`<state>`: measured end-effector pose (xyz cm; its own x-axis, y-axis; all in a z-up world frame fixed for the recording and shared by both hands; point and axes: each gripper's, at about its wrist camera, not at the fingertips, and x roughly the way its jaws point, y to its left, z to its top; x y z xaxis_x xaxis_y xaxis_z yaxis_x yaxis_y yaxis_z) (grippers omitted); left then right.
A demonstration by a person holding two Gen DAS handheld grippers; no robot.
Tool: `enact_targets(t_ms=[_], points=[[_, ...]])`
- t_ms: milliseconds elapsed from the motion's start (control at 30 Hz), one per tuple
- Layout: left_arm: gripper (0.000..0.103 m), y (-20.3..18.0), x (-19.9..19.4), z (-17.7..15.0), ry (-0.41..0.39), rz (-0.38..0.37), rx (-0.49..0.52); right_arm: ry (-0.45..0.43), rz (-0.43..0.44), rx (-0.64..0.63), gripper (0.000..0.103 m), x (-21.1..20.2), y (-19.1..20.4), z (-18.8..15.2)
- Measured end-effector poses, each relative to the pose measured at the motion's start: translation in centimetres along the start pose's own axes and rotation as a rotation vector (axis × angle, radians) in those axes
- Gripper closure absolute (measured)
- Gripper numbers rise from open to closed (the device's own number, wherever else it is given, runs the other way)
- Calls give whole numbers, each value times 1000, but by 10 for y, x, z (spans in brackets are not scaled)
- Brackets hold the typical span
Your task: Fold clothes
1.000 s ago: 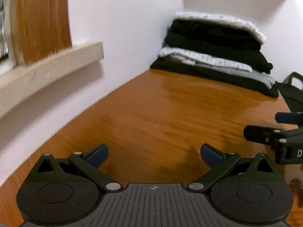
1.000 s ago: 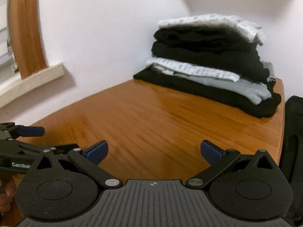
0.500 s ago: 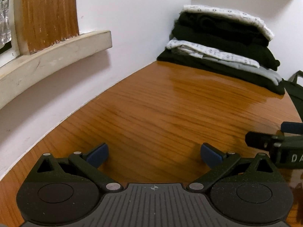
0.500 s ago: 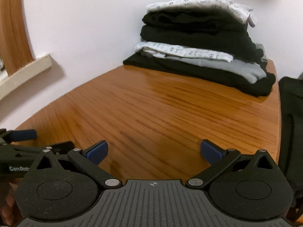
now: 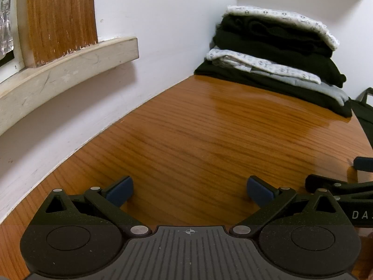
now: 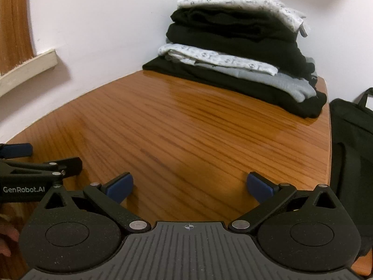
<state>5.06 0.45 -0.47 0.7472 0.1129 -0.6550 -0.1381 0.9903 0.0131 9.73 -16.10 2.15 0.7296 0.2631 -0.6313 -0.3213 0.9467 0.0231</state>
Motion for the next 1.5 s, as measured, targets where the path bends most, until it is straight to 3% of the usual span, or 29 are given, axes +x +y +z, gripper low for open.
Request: enact_targets(t_ms=[1500], points=[[0, 1, -4, -2, -5, 7, -4, 4, -7, 6, 0, 1, 0, 0]])
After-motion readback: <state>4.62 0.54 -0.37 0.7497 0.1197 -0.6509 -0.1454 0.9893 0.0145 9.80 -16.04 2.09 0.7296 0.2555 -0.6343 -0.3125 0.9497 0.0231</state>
